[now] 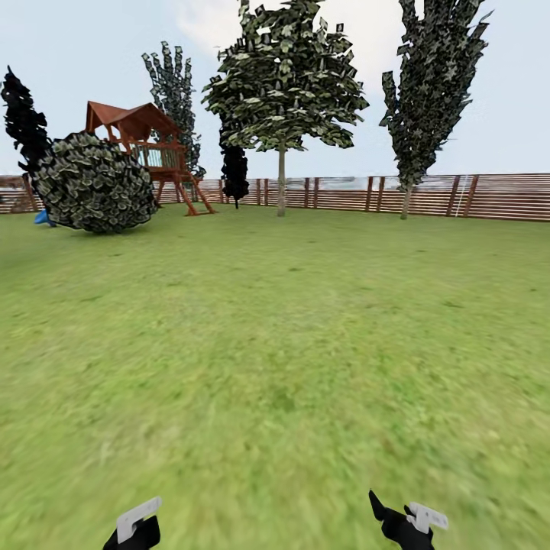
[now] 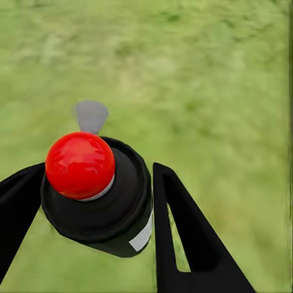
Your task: In the garden, pick up the pesticide atomizer on the floor and spray pesticide onto both trees until each tree trunk is fully covered.
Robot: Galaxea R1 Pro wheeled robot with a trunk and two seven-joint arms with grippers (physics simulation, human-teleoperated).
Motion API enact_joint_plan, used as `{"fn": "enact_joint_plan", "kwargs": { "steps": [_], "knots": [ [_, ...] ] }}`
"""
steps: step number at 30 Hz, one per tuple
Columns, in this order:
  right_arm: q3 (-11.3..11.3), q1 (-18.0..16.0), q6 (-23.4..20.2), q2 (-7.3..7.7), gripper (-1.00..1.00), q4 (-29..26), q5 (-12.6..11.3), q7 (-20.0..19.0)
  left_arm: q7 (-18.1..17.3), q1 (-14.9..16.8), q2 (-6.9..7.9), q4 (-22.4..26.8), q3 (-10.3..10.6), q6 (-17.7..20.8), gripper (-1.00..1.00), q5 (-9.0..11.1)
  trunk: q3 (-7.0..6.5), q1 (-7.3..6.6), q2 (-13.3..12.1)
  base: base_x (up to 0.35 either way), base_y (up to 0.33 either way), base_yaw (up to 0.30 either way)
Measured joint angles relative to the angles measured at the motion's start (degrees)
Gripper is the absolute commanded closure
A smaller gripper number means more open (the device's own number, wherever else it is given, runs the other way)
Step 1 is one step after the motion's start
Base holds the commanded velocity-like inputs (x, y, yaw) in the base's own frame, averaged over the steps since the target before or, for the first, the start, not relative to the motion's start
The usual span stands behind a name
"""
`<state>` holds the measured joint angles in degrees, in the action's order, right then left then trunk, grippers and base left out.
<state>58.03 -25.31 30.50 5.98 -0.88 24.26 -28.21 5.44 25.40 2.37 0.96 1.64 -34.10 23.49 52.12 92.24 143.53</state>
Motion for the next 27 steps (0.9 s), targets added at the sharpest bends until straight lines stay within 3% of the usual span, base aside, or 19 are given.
{"fn": "enact_joint_plan", "kwargs": {
  "steps": [27],
  "knots": [
    [0.02,0.0,0.0,0.0,-1.0,0.0,0.0,0.0,0.0,0.0,0.0,0.0,0.0,0.0,1.0,0.0,0.0,0.0,0.0,0.307,-0.144,0.0]
  ]
}}
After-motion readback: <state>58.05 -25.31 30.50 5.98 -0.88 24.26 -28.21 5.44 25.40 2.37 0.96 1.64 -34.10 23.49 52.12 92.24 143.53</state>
